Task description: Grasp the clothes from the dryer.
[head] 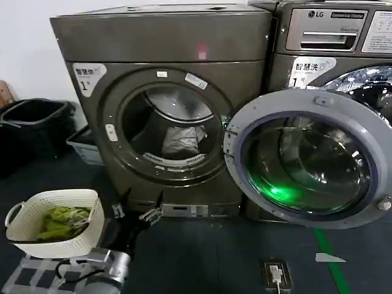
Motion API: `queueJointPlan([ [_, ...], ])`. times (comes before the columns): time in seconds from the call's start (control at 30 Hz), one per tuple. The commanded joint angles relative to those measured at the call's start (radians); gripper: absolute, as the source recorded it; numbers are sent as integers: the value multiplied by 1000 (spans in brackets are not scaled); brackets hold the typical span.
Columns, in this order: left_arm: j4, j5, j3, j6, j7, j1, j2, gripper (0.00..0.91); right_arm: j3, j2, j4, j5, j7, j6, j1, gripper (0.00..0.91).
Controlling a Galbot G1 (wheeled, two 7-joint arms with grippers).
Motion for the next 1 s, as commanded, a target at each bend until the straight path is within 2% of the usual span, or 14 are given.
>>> queueJointPlan([
  [0.03, -1, -2, 3, -1, 0, -1, 3, 907, 4, 2, 1, 1, -1, 4, -1, 907],
  [1.0, -15, 2, -3, -1, 1, 17, -6, 907, 3, -7, -11, 10, -1, 7, 4, 907],
])
